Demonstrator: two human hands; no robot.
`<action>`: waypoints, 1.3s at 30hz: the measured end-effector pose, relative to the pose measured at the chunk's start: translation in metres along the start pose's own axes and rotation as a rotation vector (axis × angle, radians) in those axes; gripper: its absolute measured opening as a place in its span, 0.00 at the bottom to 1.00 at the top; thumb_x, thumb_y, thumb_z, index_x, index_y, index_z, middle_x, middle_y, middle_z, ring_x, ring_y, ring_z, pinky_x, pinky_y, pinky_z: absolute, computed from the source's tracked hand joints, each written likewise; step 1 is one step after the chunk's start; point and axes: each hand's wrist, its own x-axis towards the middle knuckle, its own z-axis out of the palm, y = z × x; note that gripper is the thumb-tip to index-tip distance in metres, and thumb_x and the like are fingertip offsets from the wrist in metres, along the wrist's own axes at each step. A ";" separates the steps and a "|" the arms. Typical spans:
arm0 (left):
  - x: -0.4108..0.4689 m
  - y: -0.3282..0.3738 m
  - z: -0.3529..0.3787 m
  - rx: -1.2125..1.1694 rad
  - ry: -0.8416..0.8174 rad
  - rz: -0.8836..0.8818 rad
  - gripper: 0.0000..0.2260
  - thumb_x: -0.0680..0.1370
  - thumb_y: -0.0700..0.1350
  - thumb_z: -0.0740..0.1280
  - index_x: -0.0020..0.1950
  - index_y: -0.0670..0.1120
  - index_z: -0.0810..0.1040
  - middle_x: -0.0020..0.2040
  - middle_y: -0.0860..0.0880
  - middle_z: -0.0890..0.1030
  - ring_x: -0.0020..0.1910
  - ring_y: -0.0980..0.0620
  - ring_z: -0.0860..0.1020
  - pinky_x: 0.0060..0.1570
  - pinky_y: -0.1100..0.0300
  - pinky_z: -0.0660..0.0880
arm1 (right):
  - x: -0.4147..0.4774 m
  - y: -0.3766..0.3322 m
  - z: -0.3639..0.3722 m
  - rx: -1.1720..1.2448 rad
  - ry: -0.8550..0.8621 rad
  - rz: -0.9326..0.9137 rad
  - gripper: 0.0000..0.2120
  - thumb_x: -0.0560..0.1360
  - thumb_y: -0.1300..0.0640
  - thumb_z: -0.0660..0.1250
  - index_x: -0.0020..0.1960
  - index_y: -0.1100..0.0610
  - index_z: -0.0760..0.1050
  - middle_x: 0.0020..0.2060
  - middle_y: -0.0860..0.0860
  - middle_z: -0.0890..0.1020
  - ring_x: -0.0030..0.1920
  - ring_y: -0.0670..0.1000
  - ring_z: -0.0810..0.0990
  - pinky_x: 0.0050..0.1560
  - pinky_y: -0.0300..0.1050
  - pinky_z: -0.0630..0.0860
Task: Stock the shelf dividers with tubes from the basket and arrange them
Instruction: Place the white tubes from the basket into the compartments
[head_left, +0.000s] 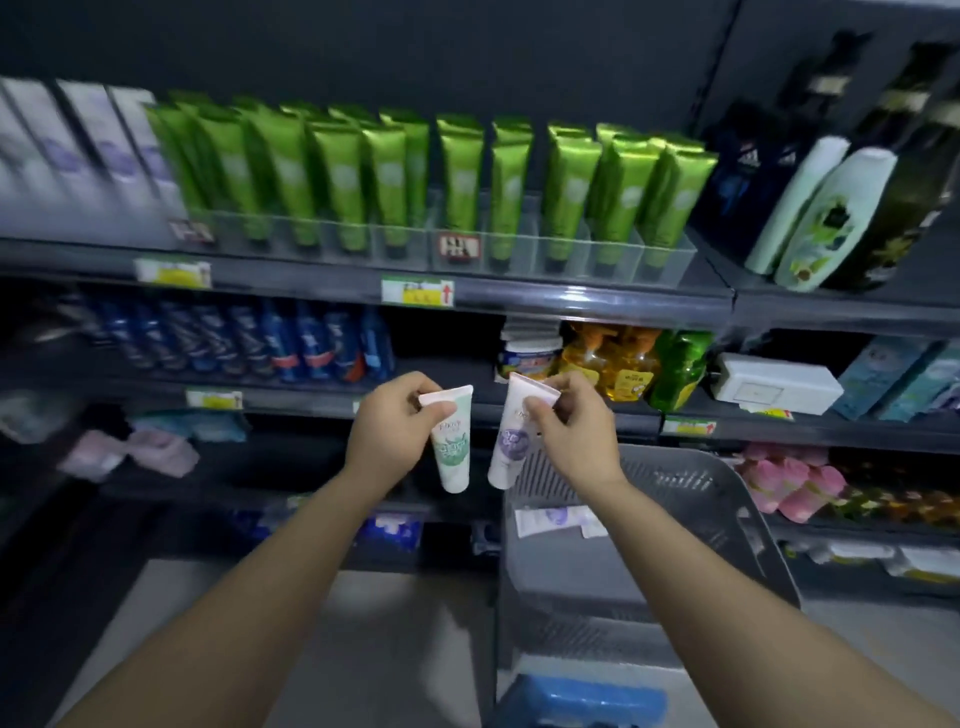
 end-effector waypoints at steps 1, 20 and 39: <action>-0.005 0.002 -0.018 -0.005 0.017 -0.011 0.04 0.75 0.42 0.70 0.42 0.43 0.77 0.32 0.52 0.78 0.31 0.54 0.74 0.39 0.44 0.77 | -0.005 -0.015 0.009 0.027 -0.021 -0.017 0.06 0.75 0.55 0.68 0.44 0.50 0.71 0.38 0.52 0.81 0.39 0.53 0.79 0.42 0.51 0.75; -0.032 -0.020 -0.262 0.078 0.366 -0.045 0.02 0.74 0.41 0.70 0.42 0.44 0.80 0.35 0.48 0.81 0.32 0.52 0.76 0.36 0.52 0.75 | -0.025 -0.207 0.167 0.237 -0.327 -0.262 0.10 0.71 0.59 0.73 0.37 0.46 0.78 0.33 0.47 0.82 0.32 0.47 0.78 0.35 0.44 0.73; 0.134 -0.046 -0.433 0.195 0.536 0.013 0.03 0.71 0.45 0.72 0.39 0.51 0.80 0.38 0.42 0.83 0.38 0.39 0.80 0.47 0.40 0.78 | 0.129 -0.350 0.312 0.244 -0.302 -0.579 0.04 0.69 0.56 0.74 0.41 0.49 0.80 0.29 0.43 0.76 0.32 0.44 0.72 0.37 0.40 0.69</action>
